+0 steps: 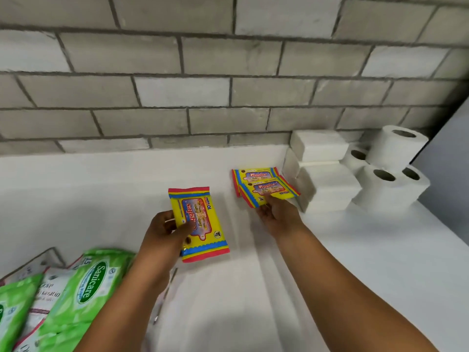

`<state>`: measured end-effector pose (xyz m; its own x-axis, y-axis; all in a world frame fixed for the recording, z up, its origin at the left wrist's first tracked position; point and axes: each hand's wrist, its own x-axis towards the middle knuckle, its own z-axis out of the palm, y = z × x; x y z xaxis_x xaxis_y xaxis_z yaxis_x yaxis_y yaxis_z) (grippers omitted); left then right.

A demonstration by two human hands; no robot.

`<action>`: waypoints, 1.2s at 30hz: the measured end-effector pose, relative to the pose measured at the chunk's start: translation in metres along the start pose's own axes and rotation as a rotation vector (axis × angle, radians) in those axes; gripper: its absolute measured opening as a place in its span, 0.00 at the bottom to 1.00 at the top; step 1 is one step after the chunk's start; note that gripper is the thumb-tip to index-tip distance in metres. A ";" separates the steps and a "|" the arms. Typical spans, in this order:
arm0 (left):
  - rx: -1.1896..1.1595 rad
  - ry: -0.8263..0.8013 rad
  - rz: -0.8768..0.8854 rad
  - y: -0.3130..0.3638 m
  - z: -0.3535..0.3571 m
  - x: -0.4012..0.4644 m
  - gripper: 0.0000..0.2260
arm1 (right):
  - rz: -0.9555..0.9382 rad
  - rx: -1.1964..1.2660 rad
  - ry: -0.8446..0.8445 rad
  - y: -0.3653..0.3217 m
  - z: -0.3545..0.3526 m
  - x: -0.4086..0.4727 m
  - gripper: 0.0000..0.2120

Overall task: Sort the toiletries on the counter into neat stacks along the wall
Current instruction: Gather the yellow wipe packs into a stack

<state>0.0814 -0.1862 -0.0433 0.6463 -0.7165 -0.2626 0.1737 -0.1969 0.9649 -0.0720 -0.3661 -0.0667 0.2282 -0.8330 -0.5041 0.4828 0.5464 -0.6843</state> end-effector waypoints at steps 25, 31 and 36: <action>-0.292 0.147 -0.032 -0.006 0.082 0.025 0.11 | 0.146 -0.262 -0.103 -0.017 0.005 0.060 0.07; -0.434 0.150 -0.016 0.001 0.104 0.033 0.14 | 0.203 -0.356 -0.206 -0.026 -0.007 0.049 0.12; -0.578 0.145 0.023 0.006 0.141 0.051 0.16 | 0.154 -0.561 -0.406 -0.030 -0.018 0.007 0.21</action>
<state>0.0110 -0.3184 -0.0513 0.7428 -0.6093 -0.2776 0.5082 0.2432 0.8262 -0.0997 -0.3863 -0.0589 0.6091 -0.6492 -0.4556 -0.0640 0.5323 -0.8441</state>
